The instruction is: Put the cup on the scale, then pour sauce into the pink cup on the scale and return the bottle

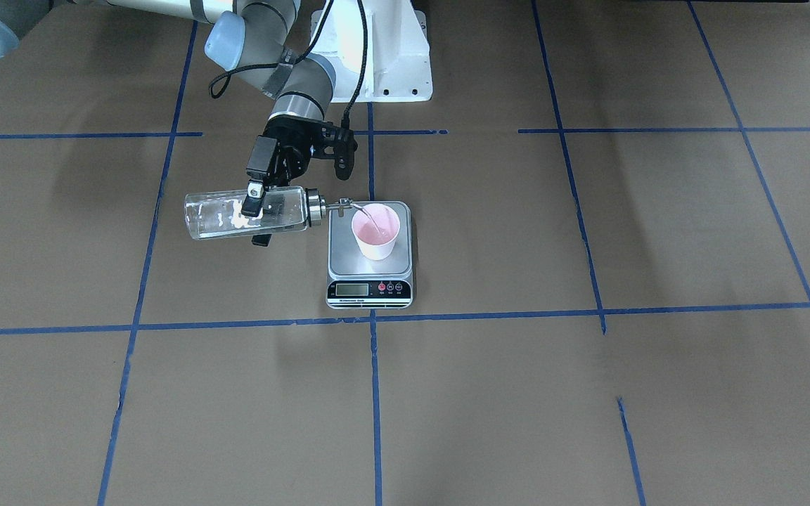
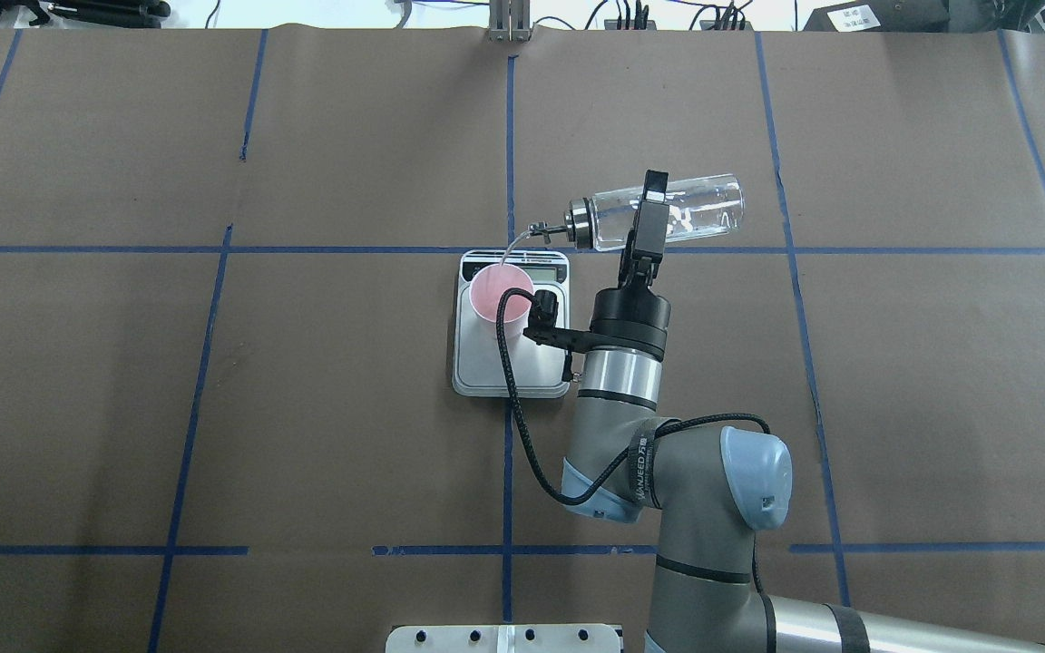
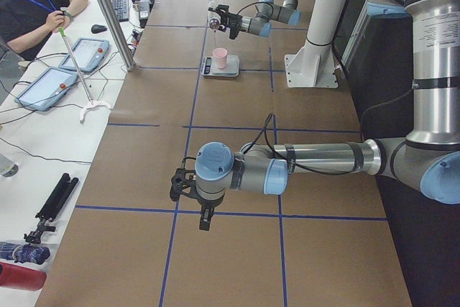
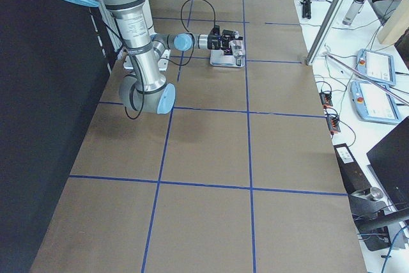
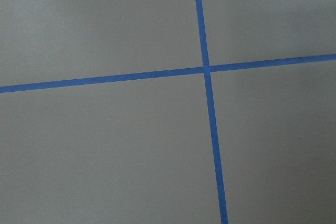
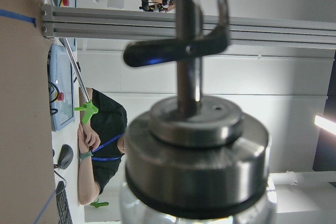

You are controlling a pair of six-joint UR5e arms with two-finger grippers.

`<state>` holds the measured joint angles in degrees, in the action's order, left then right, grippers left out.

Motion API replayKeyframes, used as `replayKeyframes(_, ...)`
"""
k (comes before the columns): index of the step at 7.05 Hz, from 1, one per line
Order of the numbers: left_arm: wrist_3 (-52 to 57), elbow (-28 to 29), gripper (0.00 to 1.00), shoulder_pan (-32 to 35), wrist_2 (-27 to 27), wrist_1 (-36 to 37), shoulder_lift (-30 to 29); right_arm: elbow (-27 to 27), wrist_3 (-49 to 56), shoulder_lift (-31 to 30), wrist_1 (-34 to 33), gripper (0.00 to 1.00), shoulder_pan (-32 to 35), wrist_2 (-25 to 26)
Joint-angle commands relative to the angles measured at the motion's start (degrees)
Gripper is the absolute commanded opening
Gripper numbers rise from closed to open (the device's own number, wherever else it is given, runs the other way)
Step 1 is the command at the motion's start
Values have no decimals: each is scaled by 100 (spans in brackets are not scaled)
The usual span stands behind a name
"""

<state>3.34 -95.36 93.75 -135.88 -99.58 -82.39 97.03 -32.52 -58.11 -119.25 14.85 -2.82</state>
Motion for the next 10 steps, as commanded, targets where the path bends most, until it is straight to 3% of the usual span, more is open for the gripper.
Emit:
replayKeyframes(1, 0, 0, 100, 3, 0, 0, -5, 0, 0, 1, 7, 0, 0, 1)
replayKeyframes(10, 0, 9, 100, 3, 0, 0, -5, -9, 0, 10, 7, 0, 26, 123)
